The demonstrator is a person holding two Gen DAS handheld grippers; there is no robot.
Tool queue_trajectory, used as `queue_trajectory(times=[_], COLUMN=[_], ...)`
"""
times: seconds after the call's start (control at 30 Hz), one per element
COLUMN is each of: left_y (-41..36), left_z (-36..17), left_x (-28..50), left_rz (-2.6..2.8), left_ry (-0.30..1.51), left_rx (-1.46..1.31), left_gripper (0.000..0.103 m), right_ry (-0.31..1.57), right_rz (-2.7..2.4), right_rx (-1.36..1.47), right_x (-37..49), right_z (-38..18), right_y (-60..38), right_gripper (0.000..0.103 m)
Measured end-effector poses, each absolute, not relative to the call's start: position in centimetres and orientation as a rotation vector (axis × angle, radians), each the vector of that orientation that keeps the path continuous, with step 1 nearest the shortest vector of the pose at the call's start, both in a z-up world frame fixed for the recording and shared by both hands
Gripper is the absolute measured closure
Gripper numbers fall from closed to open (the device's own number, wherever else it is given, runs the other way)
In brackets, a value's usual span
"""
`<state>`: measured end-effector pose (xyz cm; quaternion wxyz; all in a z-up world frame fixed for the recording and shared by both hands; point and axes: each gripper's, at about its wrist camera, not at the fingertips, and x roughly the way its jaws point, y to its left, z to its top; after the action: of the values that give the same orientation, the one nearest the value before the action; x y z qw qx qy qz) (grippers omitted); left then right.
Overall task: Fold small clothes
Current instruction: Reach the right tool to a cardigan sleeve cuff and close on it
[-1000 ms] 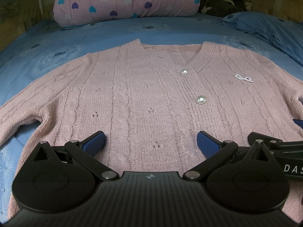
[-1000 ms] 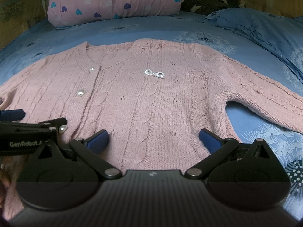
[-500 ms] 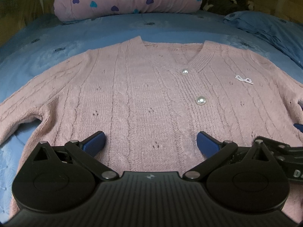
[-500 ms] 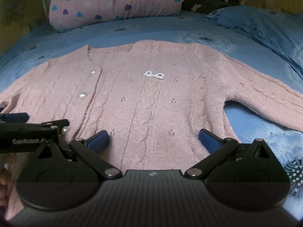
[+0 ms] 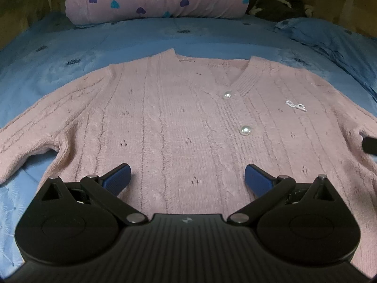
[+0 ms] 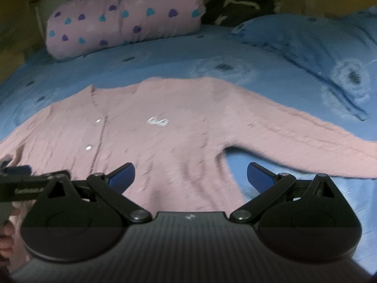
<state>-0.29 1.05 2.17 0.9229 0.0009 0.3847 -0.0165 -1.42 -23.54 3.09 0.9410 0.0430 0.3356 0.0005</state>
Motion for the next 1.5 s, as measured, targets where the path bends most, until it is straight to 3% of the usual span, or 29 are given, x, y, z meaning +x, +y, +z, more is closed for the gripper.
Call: queue_trajectory(times=[0.37,0.8,1.3,1.33,1.37,1.5], left_y=[1.0,1.1,1.1,1.2,1.2,1.6], left_z=[1.8,1.3,0.8,0.9,1.0,1.4], left_x=[0.1,0.3,0.8,0.8,0.8,1.0], left_rz=[-0.018,-0.012,-0.012,-0.014,-0.016,-0.030], left_ry=[0.799,0.808,0.827,0.829,0.830,0.836], left_rx=[0.002,0.003,0.002,-0.002,-0.007,-0.035], left_gripper=[0.000,0.000,0.000,0.000,0.000,0.000], right_ry=[0.692,0.725,0.588,0.569,0.559,0.520], right_rz=[-0.174,-0.449,-0.509,-0.514,-0.519,-0.519], right_rx=[0.120,0.430,0.705,0.724,0.734,0.791], right_x=[-0.2,0.0,2.9,2.9,2.8,2.9], right_z=[2.6,-0.1,-1.0,-0.9,-0.8,-0.7], right_y=[-27.9,-34.6,-38.9,-39.2,-39.4,-40.7], right_gripper=[0.000,0.000,0.001,0.010,0.027,0.054])
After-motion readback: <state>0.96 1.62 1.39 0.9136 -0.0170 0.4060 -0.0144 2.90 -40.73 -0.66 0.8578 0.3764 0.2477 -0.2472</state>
